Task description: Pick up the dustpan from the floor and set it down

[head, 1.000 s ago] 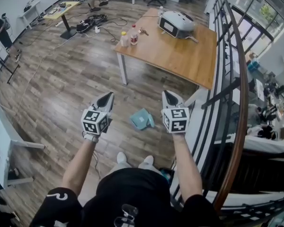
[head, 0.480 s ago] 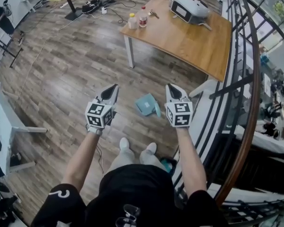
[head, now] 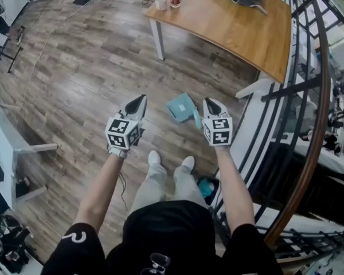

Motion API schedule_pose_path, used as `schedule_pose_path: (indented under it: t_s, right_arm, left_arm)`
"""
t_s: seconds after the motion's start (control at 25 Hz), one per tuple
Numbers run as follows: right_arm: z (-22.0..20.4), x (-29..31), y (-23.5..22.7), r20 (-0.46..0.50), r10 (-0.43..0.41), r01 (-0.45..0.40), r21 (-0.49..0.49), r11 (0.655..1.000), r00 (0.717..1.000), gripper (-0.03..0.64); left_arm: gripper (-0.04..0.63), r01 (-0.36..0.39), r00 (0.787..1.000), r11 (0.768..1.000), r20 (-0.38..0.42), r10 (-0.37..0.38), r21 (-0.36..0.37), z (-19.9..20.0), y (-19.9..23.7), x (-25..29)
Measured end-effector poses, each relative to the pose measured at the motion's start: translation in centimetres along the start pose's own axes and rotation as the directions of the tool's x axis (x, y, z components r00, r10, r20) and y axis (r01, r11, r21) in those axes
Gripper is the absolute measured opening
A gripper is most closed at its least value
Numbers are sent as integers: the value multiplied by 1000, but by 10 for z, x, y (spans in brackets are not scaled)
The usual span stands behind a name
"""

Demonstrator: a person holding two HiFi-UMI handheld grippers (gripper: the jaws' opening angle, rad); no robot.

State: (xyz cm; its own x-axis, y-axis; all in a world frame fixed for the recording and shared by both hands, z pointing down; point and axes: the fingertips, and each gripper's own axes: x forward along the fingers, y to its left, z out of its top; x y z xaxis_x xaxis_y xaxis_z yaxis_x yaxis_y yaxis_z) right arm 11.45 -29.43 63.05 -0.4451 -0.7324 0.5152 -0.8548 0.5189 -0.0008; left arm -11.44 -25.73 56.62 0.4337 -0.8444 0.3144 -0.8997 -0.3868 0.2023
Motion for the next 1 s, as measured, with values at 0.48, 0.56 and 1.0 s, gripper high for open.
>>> schedule_pose_path:
  t_s: [0.48, 0.56, 1.0]
  right_arm:
    - [-151, 93, -12, -223, 8, 7, 63, 998, 975, 208]
    - [-175, 104, -11, -261, 6, 12, 67, 998, 965, 219]
    - [-243, 140, -11, -340, -22, 58, 97, 994, 940, 235]
  left_arm:
    - [-2, 49, 997, 998, -62, -52, -47, -83, 13, 43]
    - [-2, 58, 995, 997, -78, -62, -49, -97, 17, 47]
    - [-2, 93, 985, 995, -145, -96, -31, -161, 41, 60]
